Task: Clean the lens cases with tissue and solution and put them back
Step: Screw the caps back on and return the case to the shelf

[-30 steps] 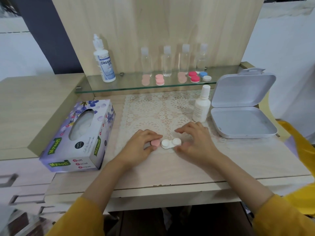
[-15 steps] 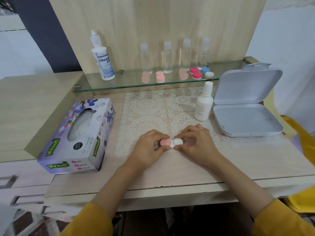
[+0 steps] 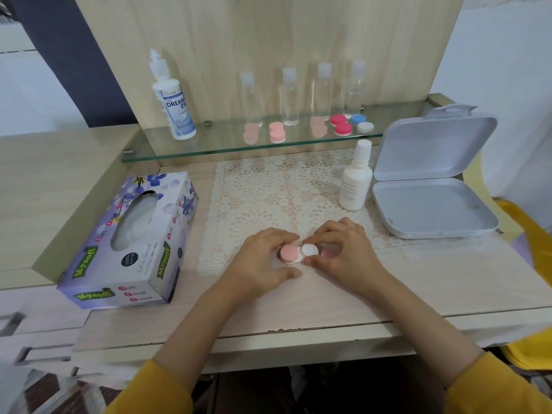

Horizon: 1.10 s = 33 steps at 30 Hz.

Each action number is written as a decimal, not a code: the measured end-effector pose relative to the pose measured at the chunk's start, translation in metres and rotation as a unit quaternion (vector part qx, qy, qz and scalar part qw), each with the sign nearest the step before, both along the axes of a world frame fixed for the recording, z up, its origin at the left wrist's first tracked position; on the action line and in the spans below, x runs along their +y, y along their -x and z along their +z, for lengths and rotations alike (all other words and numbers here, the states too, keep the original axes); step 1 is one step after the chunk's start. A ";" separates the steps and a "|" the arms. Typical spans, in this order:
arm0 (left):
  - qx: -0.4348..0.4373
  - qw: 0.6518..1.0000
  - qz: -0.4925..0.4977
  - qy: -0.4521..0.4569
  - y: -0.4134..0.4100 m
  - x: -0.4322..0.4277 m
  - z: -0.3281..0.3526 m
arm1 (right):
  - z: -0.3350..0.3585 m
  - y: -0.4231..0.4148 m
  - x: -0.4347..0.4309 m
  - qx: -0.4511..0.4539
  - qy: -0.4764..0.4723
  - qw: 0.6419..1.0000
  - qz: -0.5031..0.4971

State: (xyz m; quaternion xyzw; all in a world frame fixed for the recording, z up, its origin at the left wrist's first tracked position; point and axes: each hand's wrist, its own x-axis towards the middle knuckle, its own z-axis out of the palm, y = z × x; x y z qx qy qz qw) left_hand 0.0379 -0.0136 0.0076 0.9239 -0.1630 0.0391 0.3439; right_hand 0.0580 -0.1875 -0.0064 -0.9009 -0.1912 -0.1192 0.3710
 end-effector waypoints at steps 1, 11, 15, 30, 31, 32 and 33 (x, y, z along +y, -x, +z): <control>-0.008 0.999 0.029 -0.009 0.000 -0.001 -0.001 | 0.000 0.000 0.000 -0.001 -0.001 1.000 0.000; -0.023 0.999 0.024 0.005 -0.004 0.009 -0.004 | 0.001 0.000 -0.001 0.000 -0.012 1.000 -0.002; -0.053 0.997 0.059 0.024 0.001 0.012 -0.008 | 0.004 0.001 0.000 0.007 -0.018 1.000 -0.005; -0.062 0.995 0.051 0.052 0.001 0.002 -0.018 | 0.000 -0.001 -0.002 0.014 -0.022 1.000 0.006; -0.062 0.995 0.052 0.050 0.001 0.002 -0.019 | 0.001 -0.001 -0.002 0.025 -0.021 0.999 0.009; -0.064 0.995 0.053 0.049 0.001 0.002 -0.019 | 0.004 -0.001 -0.003 0.041 -0.016 0.999 0.014; -0.063 0.995 0.055 0.051 0.001 0.001 -0.020 | 0.008 0.000 -0.005 0.061 -0.006 0.998 0.019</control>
